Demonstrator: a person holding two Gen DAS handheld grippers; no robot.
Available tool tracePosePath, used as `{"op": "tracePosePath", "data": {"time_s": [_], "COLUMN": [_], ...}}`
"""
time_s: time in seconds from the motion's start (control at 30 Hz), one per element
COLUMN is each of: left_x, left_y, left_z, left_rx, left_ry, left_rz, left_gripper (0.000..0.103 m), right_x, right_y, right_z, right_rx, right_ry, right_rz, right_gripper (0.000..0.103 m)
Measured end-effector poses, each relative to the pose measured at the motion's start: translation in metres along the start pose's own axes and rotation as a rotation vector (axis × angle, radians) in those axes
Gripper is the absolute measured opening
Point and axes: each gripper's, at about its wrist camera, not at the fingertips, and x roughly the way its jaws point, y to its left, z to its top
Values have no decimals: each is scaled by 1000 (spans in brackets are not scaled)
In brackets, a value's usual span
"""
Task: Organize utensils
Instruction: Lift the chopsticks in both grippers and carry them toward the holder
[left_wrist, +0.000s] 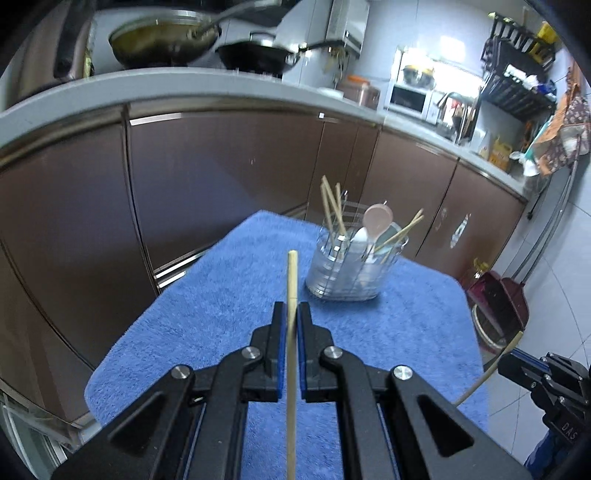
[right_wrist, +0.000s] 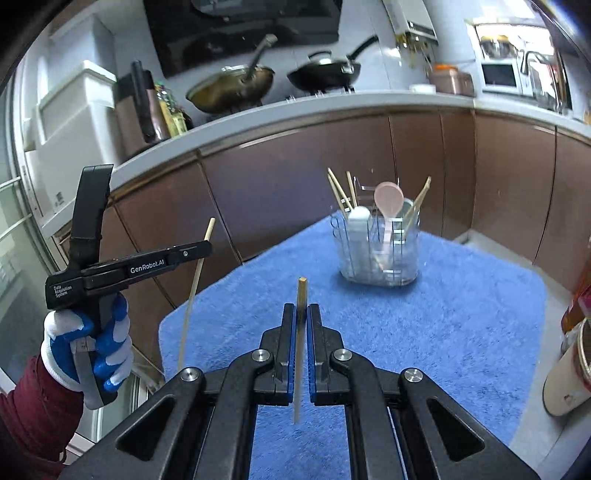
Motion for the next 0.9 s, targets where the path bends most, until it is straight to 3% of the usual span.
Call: {"op": "tracePosePath", "data": {"time_s": [0.5, 0.9], "left_x": [-98, -130], "left_y": [6, 9], "left_z": [-6, -1], "left_rx": [-58, -102], "left_ry": [-239, -311], "left_rz": [-58, -98], "left_gripper": [5, 5], "right_x": [-64, -94], "right_y": [37, 55], "right_z": [4, 13], "right_rx": [-65, -112], "right_ry": [-144, -236], "right_rz": [-3, -4], "right_gripper": [5, 5]}}
